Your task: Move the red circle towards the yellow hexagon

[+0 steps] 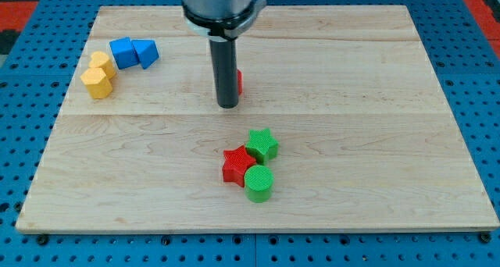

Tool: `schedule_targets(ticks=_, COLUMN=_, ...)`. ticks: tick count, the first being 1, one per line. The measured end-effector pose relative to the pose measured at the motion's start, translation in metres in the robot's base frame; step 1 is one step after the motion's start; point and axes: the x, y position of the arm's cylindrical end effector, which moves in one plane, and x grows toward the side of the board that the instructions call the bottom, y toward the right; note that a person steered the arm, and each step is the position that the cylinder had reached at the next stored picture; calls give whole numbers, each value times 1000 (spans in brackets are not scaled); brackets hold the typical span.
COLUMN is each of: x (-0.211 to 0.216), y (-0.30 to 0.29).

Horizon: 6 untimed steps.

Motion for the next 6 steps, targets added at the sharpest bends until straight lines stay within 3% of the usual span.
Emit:
schedule_targets(ticks=1, x=-26, y=-12)
schedule_targets(ticks=2, x=-39, y=-74)
schedule_targets(ticks=3, x=-24, y=-58)
schedule_targets(ticks=4, x=-15, y=1)
schedule_targets(ticks=5, x=-36, y=43)
schedule_targets(ticks=6, x=-62, y=27)
